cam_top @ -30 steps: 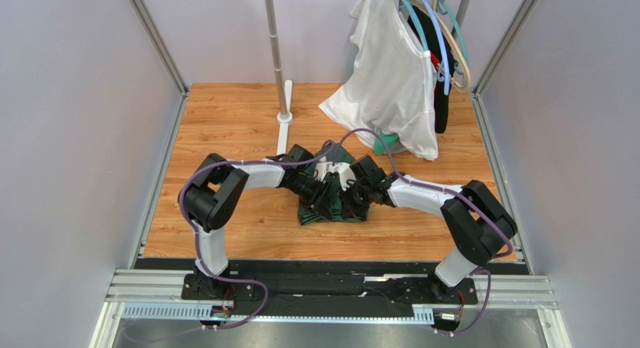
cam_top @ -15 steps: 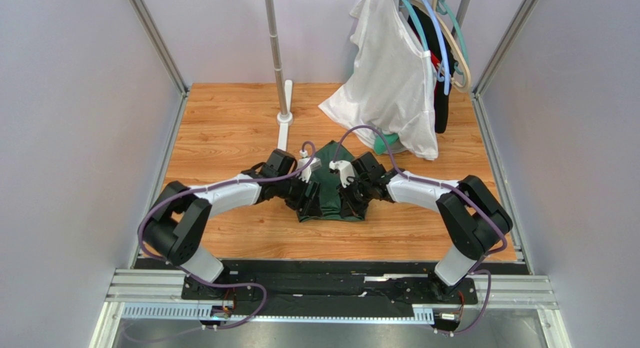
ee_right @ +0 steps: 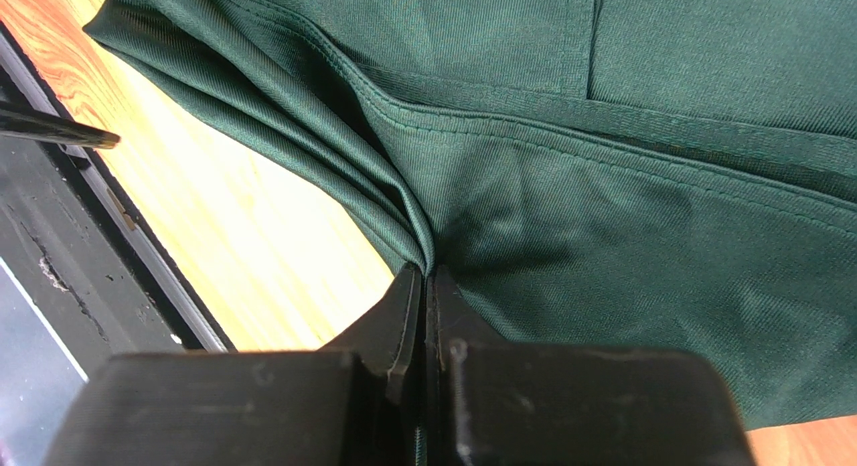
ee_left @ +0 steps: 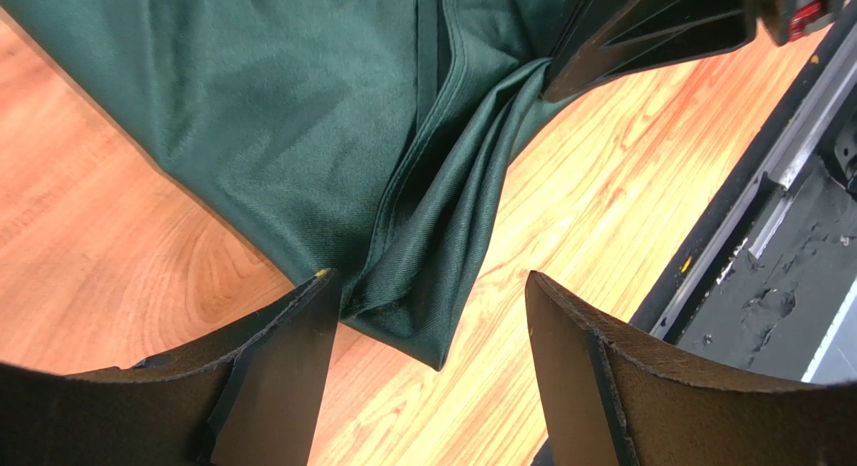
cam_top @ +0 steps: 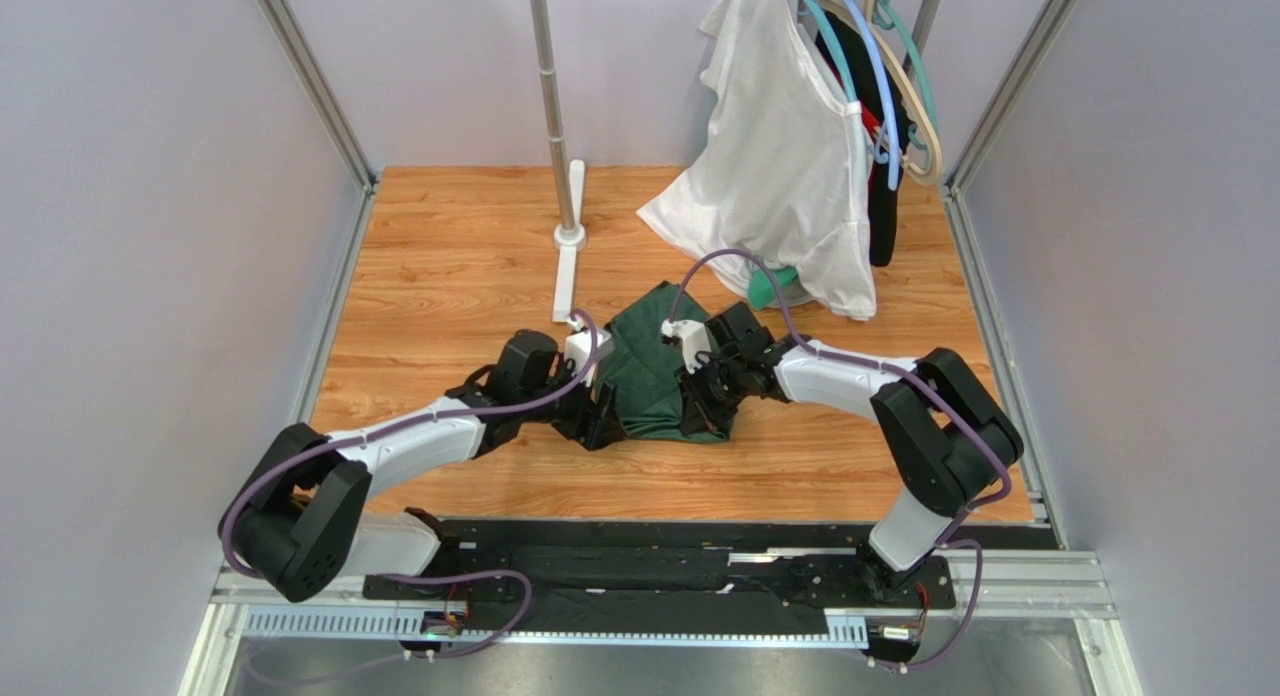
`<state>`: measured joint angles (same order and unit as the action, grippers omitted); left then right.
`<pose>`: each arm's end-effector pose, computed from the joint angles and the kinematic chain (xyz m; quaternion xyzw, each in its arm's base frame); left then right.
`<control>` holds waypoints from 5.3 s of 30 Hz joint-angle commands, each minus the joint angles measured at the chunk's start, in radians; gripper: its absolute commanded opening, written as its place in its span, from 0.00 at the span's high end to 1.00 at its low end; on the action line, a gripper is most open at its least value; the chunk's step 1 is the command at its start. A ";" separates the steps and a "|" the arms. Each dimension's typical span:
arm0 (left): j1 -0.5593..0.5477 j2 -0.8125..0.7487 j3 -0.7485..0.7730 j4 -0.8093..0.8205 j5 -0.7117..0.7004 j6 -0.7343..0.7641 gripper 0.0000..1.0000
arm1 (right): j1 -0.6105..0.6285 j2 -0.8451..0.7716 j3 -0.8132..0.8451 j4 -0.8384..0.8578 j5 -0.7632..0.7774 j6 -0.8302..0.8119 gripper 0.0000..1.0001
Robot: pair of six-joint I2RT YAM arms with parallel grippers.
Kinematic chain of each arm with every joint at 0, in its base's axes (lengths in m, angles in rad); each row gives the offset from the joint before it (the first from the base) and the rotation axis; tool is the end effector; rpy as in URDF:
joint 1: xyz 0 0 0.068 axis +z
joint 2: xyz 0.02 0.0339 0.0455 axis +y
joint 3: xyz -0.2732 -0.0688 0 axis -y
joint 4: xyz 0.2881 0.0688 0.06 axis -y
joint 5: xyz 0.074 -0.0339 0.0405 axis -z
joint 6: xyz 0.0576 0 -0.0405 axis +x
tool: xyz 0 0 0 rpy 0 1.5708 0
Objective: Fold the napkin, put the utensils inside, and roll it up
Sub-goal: Roll the napkin with the utensil
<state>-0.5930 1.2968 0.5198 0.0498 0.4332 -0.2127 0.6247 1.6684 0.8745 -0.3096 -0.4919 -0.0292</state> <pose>0.2252 -0.1809 0.1333 0.2548 0.8583 -0.3371 0.2910 0.2660 0.2254 0.1106 -0.3564 0.8755 0.2923 0.1452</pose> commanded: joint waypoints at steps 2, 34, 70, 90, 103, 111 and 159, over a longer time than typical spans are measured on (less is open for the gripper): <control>0.002 -0.054 -0.020 0.074 -0.011 -0.008 0.23 | -0.011 0.016 0.021 -0.017 0.004 0.006 1.00; -0.179 -0.120 -0.055 -0.030 -0.367 -0.073 0.40 | -0.020 0.013 0.015 -0.010 -0.019 0.020 1.00; -0.133 0.107 0.143 -0.171 -0.470 -0.051 1.00 | -0.022 0.048 0.024 -0.017 -0.024 0.023 1.00; -0.053 0.113 0.195 -0.300 -0.567 -0.175 0.39 | -0.022 0.068 0.034 -0.028 -0.019 0.055 1.00; 0.030 -0.030 -0.046 0.093 -0.223 -0.244 0.29 | -0.020 0.070 0.041 -0.037 -0.024 0.051 1.00; 0.107 -0.013 -0.107 0.197 -0.149 -0.274 0.27 | -0.020 0.070 0.041 -0.036 -0.025 0.051 1.00; -0.172 0.206 0.075 0.377 0.033 0.098 0.42 | -0.102 0.248 0.147 -0.171 -0.376 -0.018 1.00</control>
<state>-0.7589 1.4891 0.5613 0.3866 0.4084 -0.1478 0.5274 1.8851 0.9997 -0.4461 -0.8715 -0.0113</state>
